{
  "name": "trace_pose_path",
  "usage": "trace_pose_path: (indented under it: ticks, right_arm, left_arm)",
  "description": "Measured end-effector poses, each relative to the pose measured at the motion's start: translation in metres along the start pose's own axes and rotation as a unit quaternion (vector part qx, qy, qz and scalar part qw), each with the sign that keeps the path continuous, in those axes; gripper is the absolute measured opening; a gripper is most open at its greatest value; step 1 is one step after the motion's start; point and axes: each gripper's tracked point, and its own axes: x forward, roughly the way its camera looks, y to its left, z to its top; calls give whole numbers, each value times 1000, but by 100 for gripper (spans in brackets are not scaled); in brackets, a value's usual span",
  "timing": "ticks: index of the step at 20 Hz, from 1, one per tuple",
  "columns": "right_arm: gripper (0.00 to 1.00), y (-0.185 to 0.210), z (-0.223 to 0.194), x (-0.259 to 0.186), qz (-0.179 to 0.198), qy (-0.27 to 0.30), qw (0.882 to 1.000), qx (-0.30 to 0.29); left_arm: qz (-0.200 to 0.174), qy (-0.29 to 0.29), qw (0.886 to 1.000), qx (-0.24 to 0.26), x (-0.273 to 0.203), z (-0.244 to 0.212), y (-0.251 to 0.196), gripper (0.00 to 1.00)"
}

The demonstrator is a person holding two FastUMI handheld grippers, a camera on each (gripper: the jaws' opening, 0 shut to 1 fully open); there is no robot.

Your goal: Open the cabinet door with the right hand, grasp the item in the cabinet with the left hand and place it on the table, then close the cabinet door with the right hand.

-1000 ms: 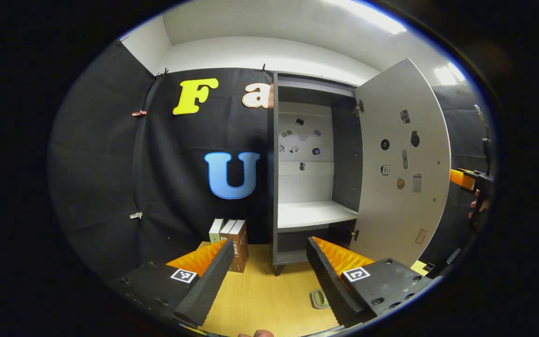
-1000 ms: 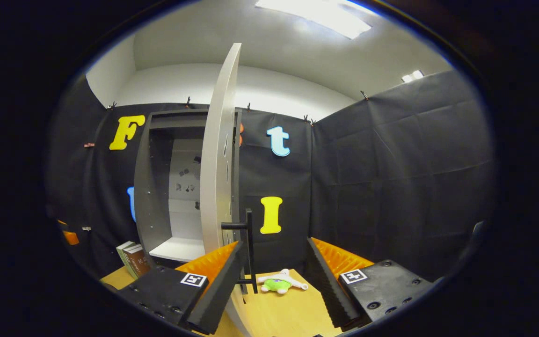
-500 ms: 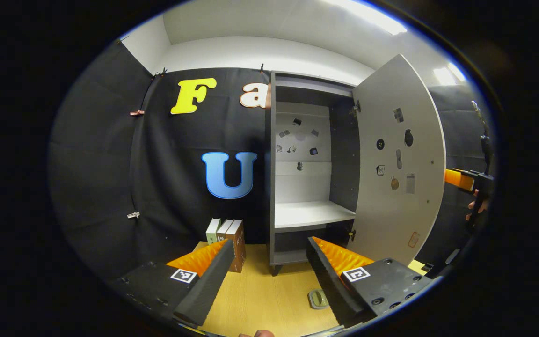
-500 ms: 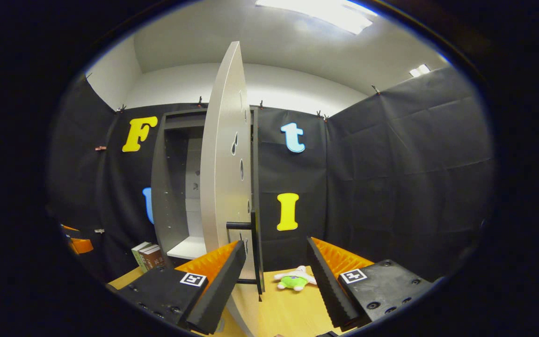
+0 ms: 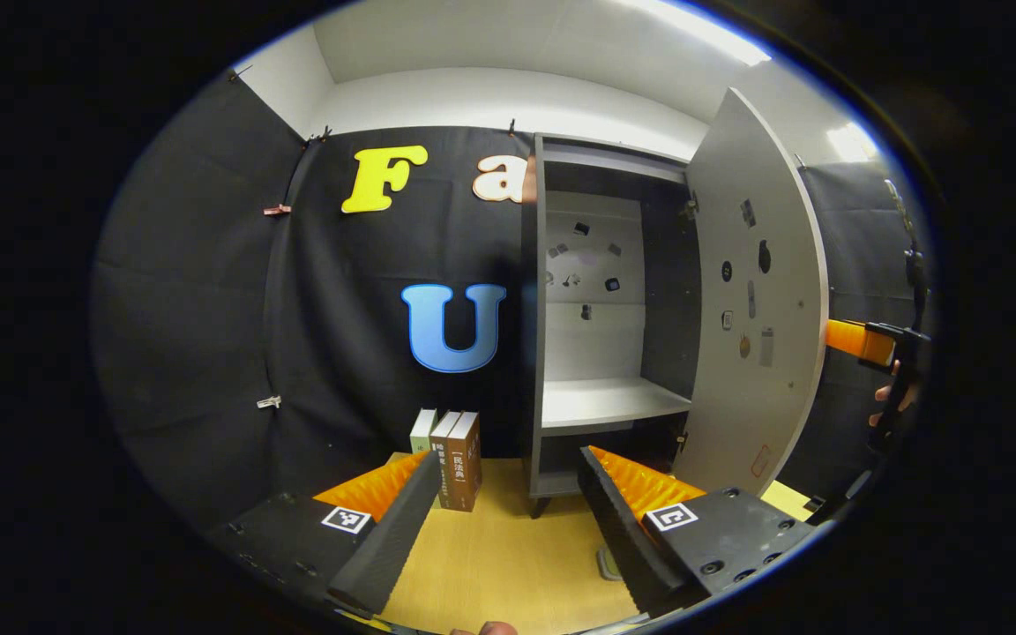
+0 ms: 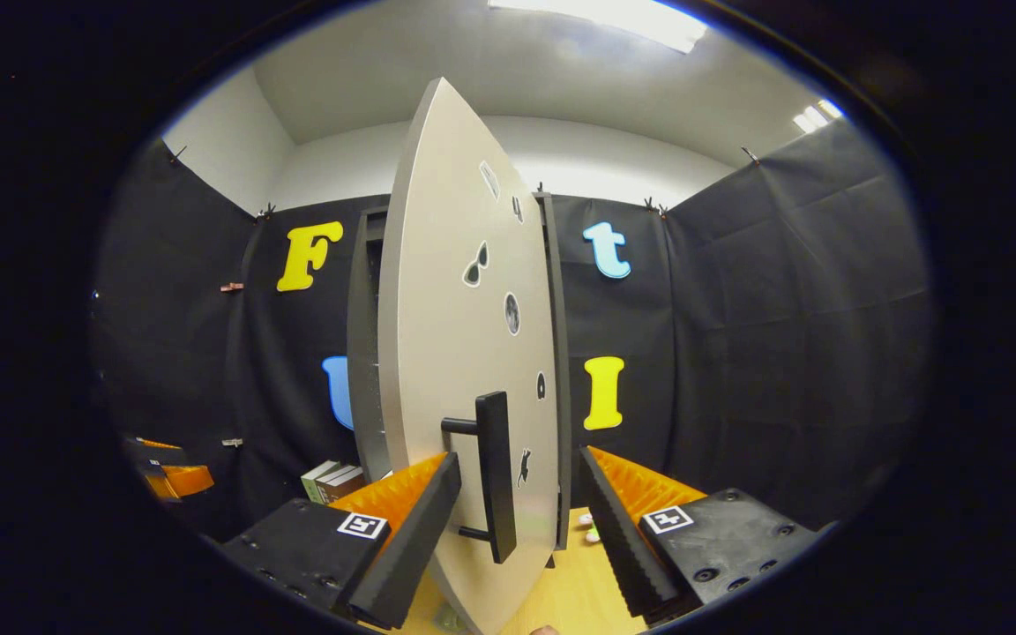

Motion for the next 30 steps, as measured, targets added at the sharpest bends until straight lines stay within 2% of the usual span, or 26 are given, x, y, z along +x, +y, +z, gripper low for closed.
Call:
trace_pose_path:
  ticks: [7,14,20,22,23,24,30]
  right_arm:
    - [95,45,-10,25,29,2,1000,-2]
    - [96,97,-21,57,71,11,997,5]
    - [97,135,-39,88,101,12,995,-14]
    - [97,143,-44,101,102,13,994,-20]
    - [100,147,-47,107,103,16,994,-22]
    - [97,153,-49,114,105,19,994,-20]
    - [96,169,-54,141,112,23,993,-9]
  left_arm:
    - [16,2,1000,-1,7,-1,26,97]
    - [35,5,999,-6,22,-3,57,98]
    - [46,11,999,-11,36,-9,81,98]
    - [48,13,999,-11,36,-9,82,98]
    - [49,13,999,-10,38,-9,84,98]
    - [50,13,999,-10,42,-10,86,98]
    - [54,20,998,-11,45,-15,89,98]
